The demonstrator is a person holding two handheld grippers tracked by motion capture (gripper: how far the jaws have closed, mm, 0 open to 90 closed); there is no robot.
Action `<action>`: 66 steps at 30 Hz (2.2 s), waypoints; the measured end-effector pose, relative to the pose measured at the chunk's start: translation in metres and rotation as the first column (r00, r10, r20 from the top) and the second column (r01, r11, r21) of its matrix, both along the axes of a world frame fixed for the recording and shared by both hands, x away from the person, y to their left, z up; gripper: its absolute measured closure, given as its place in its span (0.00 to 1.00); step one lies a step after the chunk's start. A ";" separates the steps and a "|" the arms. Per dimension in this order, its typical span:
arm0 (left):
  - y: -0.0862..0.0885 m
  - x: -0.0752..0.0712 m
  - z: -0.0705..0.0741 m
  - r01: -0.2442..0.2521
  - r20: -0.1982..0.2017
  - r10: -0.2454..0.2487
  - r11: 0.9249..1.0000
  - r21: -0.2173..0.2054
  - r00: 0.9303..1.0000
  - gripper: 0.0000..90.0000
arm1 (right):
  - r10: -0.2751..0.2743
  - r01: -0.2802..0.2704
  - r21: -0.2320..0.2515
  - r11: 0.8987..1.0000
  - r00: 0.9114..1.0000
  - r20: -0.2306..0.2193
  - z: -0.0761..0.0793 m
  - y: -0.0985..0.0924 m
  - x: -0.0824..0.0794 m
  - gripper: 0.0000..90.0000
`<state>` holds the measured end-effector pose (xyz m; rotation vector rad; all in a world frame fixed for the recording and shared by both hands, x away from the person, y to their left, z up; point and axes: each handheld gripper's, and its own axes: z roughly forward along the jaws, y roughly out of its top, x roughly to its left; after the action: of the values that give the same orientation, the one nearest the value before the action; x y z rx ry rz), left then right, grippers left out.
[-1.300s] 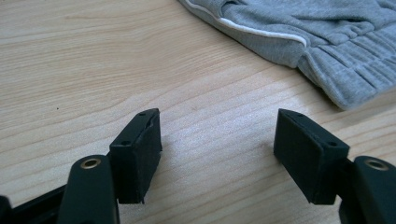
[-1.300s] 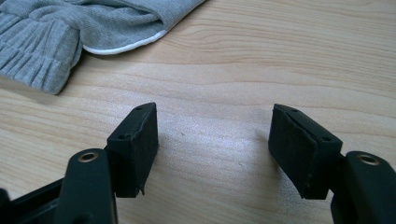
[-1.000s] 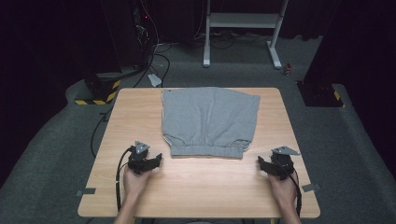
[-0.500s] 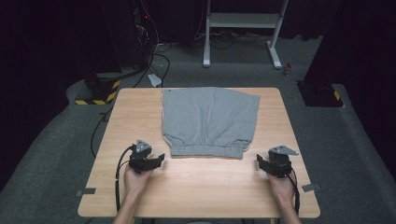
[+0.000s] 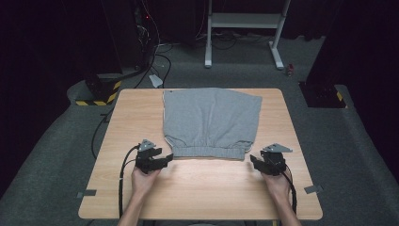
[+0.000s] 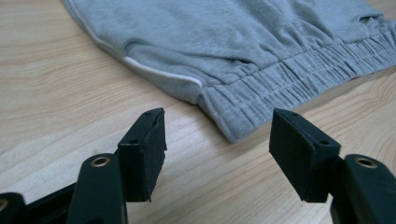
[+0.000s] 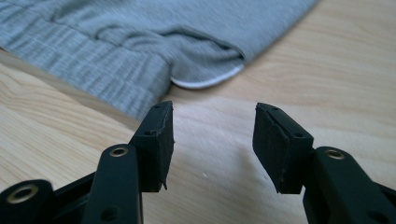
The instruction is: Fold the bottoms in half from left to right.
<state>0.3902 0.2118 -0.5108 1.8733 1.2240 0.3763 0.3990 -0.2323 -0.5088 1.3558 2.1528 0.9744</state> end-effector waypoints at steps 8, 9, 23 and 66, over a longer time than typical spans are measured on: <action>-0.014 0.011 0.004 0.031 0.000 -0.031 0.999 0.041 1.000 0.43 | 0.058 -0.059 0.063 0.996 0.998 0.019 0.006 0.013 0.004 0.65; -0.017 0.012 0.005 0.035 0.002 -0.035 0.998 0.051 0.999 0.43 | 0.063 -0.063 0.062 0.996 0.998 0.015 0.007 0.015 0.005 0.65; -0.041 0.033 -0.001 0.047 0.013 -0.048 0.996 0.070 0.999 0.42 | 0.078 -0.078 0.084 0.993 0.997 0.013 0.008 0.037 0.024 0.63; -0.064 0.030 -0.010 0.083 -0.004 -0.084 0.980 0.179 0.996 0.38 | 0.066 -0.066 0.000 0.998 0.997 -0.047 -0.010 0.051 0.034 0.49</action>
<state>0.4204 0.1481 -0.5209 2.0698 1.1362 0.4562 0.4332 -0.1810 -0.5187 1.3272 2.2455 0.9751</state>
